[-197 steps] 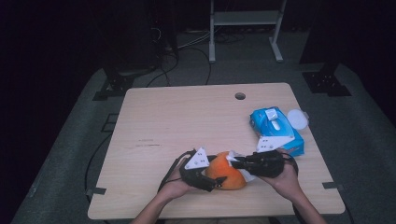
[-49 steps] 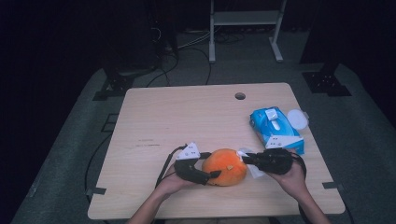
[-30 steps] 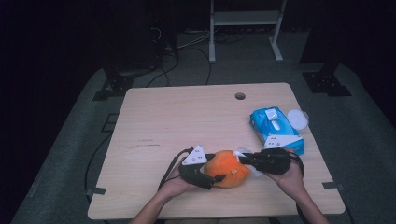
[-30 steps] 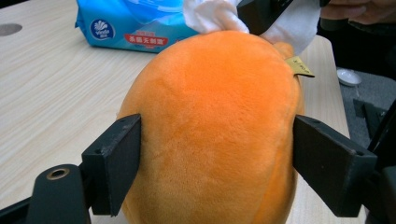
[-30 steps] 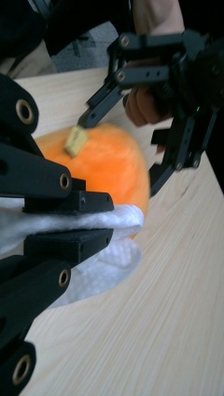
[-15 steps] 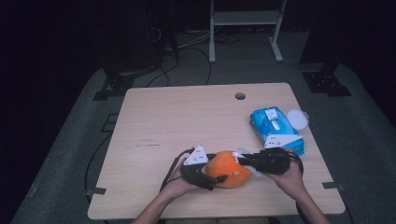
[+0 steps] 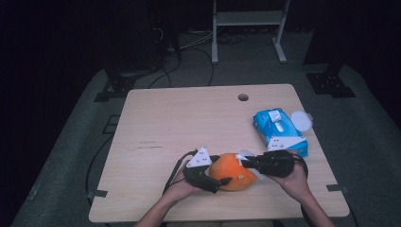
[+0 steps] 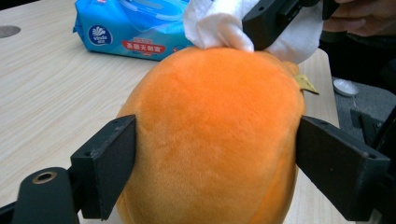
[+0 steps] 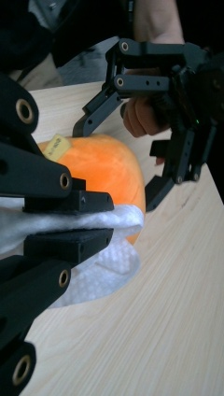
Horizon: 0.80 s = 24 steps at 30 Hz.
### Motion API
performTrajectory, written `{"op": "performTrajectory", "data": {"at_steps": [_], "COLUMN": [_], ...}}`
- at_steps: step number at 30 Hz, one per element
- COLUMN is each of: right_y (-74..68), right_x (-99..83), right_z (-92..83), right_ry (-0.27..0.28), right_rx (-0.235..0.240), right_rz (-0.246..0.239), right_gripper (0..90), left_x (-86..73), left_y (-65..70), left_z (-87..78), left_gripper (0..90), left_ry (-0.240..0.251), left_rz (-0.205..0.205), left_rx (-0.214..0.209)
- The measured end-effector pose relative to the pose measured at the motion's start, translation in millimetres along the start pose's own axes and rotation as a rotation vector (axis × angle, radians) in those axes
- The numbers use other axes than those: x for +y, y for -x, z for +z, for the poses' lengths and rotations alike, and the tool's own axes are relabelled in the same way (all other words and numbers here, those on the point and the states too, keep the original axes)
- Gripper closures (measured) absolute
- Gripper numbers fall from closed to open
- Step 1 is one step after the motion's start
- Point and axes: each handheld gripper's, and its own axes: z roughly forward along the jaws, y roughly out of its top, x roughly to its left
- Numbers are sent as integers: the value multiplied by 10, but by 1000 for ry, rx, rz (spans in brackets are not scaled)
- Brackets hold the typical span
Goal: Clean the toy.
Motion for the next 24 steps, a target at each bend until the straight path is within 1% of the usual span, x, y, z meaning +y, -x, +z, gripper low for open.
{"op": "performTrajectory", "data": {"at_steps": [1,2,3,4,5,6,8,9,11,13,14,15,16,17,19,20,21,22,24], "right_y": [-28,-42,-39,-39,-14,-6,16,23,19,-64,-101,-138,-175,-198,-193,-173,-144,-116,-79], "right_x": [14,19,13,13,-5,-9,-16,-17,-14,31,53,75,93,105,101,88,74,62,44], "right_z": [12,18,21,21,7,-1,-18,-21,-16,29,51,77,103,121,121,107,88,64,38], "right_ry": [-9,-16,-15,-15,-16,-15,-14,-14,-10,-9,-4,-4,-13,-26,-32,-31,-27,-25,-18], "right_rx": [-4,-5,-4,-4,-1,-3,-13,-11,-10,6,22,35,34,22,18,17,13,8,4], "right_rz": [-18,-26,-23,-23,-19,-15,-9,-7,-2,-18,-23,-36,-55,-81,-81,-72,-63,-52,-36], "right_gripper": [807,806,805,805,805,805,806,806,806,806,806,805,805,805,806,806,805,805,805], "left_x": [-6,-6,-15,-15,-16,-20,-46,-59,-65,-29,-17,-11,-10,-14,-28,-28,-73,-100,-118], "left_y": [-11,-11,-58,-58,-104,-127,-166,-169,-158,-98,-73,-52,-35,-46,-86,-86,-147,-172,-170], "left_z": [-7,-7,-38,-38,-70,-77,-71,-59,-39,0,9,13,11,-3,-16,-16,2,25,41], "left_gripper": [131,127,124,124,123,118,121,143,166,167,167,166,165,161,104,84,80,81,110], "left_ry": [6,6,29,29,42,42,37,36,37,22,16,10,8,9,7,7,-11,-28,-24], "left_rz": [-17,-17,-69,-69,-96,-107,-142,-150,-146,-110,-90,-72,-62,-54,-74,-74,-129,-153,-157], "left_rx": [-5,-5,-26,-26,-20,-15,-30,-39,-37,-24,-21,-20,-17,-17,-11,-11,-40,-65,-72]}}
